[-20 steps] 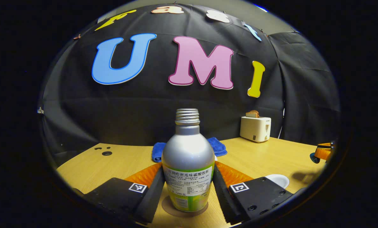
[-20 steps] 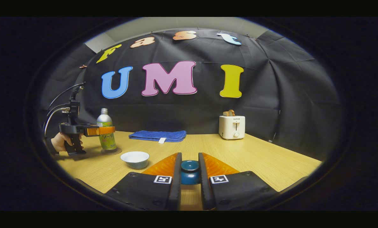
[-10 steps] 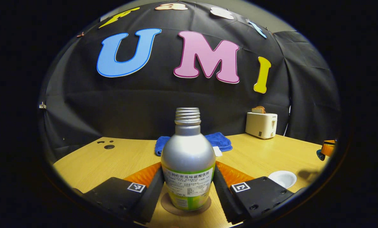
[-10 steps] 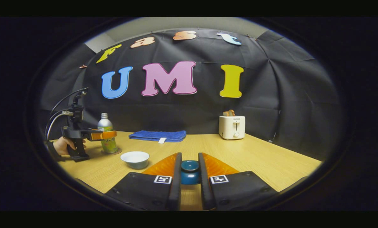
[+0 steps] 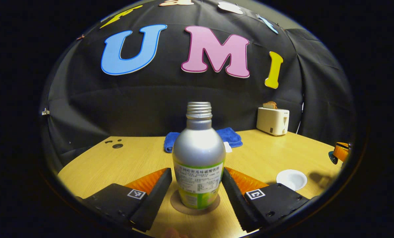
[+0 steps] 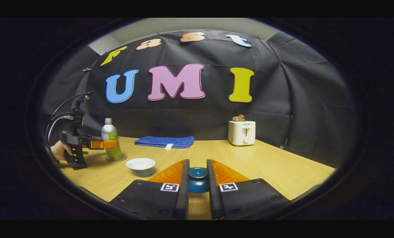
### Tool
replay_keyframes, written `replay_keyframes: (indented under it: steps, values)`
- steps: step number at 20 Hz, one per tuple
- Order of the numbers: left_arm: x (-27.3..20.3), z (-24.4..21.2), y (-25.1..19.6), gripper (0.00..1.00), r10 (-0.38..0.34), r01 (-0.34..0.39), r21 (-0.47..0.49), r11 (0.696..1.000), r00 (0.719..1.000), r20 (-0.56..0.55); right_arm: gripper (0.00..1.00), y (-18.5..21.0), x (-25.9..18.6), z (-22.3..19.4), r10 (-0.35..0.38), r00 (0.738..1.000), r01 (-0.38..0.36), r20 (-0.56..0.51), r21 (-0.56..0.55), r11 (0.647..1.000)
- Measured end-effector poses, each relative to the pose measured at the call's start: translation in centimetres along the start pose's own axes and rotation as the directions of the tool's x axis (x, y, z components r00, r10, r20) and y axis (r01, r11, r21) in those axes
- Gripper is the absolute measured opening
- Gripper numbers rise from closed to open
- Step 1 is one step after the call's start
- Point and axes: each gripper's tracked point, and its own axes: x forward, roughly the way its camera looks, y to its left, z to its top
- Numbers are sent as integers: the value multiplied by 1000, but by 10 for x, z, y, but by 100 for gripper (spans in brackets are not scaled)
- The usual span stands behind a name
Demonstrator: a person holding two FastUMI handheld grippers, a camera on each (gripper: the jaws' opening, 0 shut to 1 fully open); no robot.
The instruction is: Open the teacup lid with one hand, grasp the water bottle and pour water into the teacup with the other hand; after pouring, place the water bottle on the coaster and then close the teacup lid.
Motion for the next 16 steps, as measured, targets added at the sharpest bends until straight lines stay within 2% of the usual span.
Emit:
replay_keyframes:
  steps: [1, 2, 7, 10, 12, 13, 14, 15, 16]
  values:
    - [-6, -1, -2, 94, -8, 8, -3, 1000, 1000, -10, 24, 0, 0, 0, 0, 1000, 0, 1, 0, 1000]
    - [-12, -3, -3, 94, -15, 15, -5, 1000, 1000, -14, 29, 0, 0, 0, 0, 1000, 0, 0, 0, 1000]
    - [-60, -6, 10, 94, -1, 1, -45, 999, 1000, -1, 29, -3, 1, 1, -26, 1000, 26, 1, -1, 1000]
    - [-97, 2, 34, 94, 48, -44, -66, 997, 997, 53, 30, 16, 7, -3, 17, 1000, -16, -27, 24, 1000]
    - [-116, -1, 49, 94, 90, -90, -13, 996, 993, 75, 29, 33, 15, 0, 38, 998, -36, -47, 58, 998]
    - [-124, -3, 58, 94, 119, -119, -7, 993, 990, 81, 24, 44, 20, 6, 56, 997, -52, -44, 73, 996]
    - [-133, -2, 60, 94, 130, -129, -19, 991, 987, 90, 24, 56, 26, 12, 76, 996, -73, -40, 77, 994]
    - [-141, -2, 63, 94, 136, -133, -29, 991, 986, 101, 29, 68, 33, 16, 97, 995, -95, -38, 68, 993]
    - [-146, -5, 68, 94, 150, -148, -27, 989, 983, 105, 24, 80, 40, 19, 115, 993, -113, -38, 49, 992]
